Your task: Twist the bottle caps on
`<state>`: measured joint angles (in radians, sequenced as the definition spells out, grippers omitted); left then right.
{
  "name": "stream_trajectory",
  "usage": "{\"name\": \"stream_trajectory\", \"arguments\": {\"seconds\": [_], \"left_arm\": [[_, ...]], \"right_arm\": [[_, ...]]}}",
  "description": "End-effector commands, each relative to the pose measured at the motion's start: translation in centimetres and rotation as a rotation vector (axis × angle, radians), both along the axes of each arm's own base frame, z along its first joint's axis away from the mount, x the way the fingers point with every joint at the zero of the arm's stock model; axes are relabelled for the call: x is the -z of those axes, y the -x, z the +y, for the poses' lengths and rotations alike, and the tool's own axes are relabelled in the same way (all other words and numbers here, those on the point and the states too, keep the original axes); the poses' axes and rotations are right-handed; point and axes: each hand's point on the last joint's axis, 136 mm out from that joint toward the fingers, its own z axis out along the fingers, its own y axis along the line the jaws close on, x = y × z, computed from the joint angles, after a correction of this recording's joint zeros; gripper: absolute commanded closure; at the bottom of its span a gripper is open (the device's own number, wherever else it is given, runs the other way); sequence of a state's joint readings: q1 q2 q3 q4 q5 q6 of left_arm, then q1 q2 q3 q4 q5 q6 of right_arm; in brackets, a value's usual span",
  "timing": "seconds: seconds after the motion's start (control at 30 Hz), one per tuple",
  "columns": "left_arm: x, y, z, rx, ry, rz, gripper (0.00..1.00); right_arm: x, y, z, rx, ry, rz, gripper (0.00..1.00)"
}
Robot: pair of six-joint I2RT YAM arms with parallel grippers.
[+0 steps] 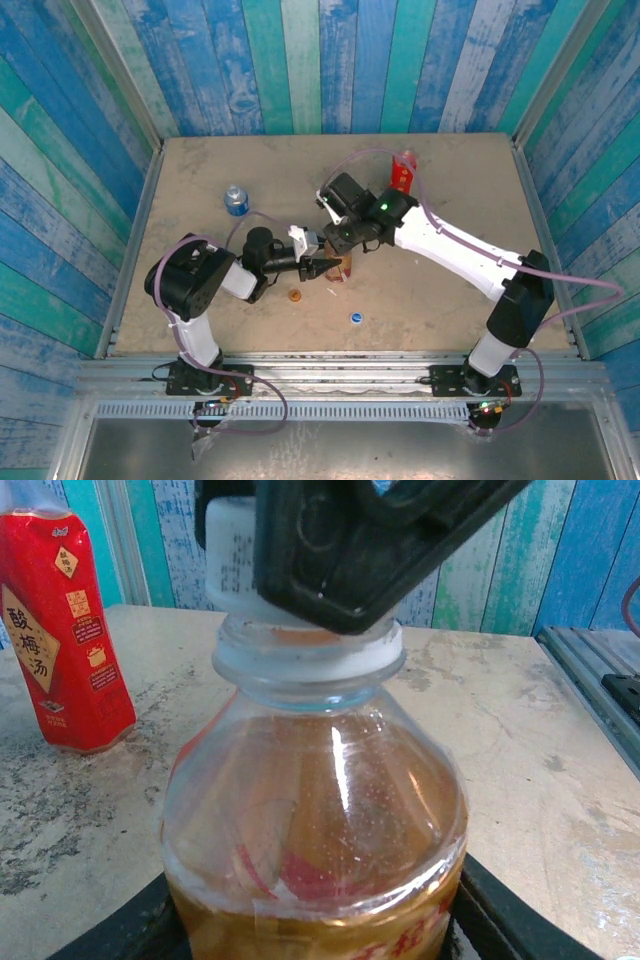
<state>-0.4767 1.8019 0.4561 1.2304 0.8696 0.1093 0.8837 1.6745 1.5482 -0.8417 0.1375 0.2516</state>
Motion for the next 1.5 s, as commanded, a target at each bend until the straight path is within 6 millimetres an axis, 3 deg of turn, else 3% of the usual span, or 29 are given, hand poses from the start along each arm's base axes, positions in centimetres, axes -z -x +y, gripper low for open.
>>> {"name": "stream_trajectory", "arguments": {"seconds": [0.0, 0.1, 0.23, 0.33, 0.4, 0.53, 0.6, 0.67, 0.8, 0.93, 1.1, 1.23, 1.3, 1.37, 1.47], "left_arm": [[1.2, 0.2, 0.4, -0.024, -0.046, 0.056, 0.54], [1.1, 0.5, 0.3, -0.009, -0.044, 0.06, 0.53], [1.2, 0.8, 0.2, 0.01, -0.05, 0.078, 0.53], [1.3, 1.2, 0.2, 0.039, -0.056, 0.092, 0.54], [1.2, 1.7, 0.1, 0.066, -0.06, 0.097, 0.53], [0.7, 2.9, -0.1, 0.138, -0.053, 0.109, 0.53], [0.7, 3.2, -0.1, 0.157, -0.056, 0.114, 0.53], [0.8, 3.4, -0.1, 0.169, -0.063, 0.12, 0.53], [0.9, 3.5, -0.1, 0.179, -0.07, 0.12, 0.53], [1.0, 3.5, -0.1, 0.177, -0.072, 0.12, 0.53], [1.0, 3.3, -0.1, 0.164, -0.069, 0.12, 0.53], [0.3, 1.0, 0.4, 0.002, -0.046, 0.125, 0.52], [0.2, 0.0, 0.7, -0.056, -0.051, 0.148, 0.53], [-0.3, -0.2, 0.7, -0.073, -0.044, 0.173, 0.53], [-0.5, -0.2, 0.5, -0.061, -0.043, 0.238, 0.54]], "right_arm": [[1.1, 1.2, -1.8, 0.082, 0.036, 0.04, 0.66], [-1.4, 0.4, -1.0, 0.022, -0.008, -0.033, 0.55], [-3.8, -0.1, -0.3, -0.074, -0.053, -0.096, 0.27], [-4.6, 0.7, -0.1, -0.239, -0.066, -0.149, 0.19], [-5.0, 1.2, -0.2, -0.35, -0.083, -0.193, 0.21], [-5.7, 5.1, 0.0, -0.736, -0.175, -0.24, 0.25], [-5.9, 6.0, -0.2, -0.851, -0.217, -0.253, 0.27], [-5.9, 6.2, -0.4, -0.909, -0.232, -0.258, 0.29], [-4.7, 4.6, -0.7, -0.929, -0.208, -0.233, 0.35], [-3.5, 2.9, -0.5, -0.898, -0.145, -0.175, 0.38], [-2.3, 2.3, -0.1, -0.864, -0.134, -0.11, 0.4], [-3.5, -2.7, 0.0, -0.483, -0.137, -0.092, 0.38], [-4.6, -4.0, -0.4, -0.301, -0.149, -0.084, 0.38], [-5.4, -4.6, -1.0, -0.125, -0.151, -0.1, 0.36], [-5.8, -4.0, -1.5, 0.013, -0.134, -0.11, 0.32]]}}
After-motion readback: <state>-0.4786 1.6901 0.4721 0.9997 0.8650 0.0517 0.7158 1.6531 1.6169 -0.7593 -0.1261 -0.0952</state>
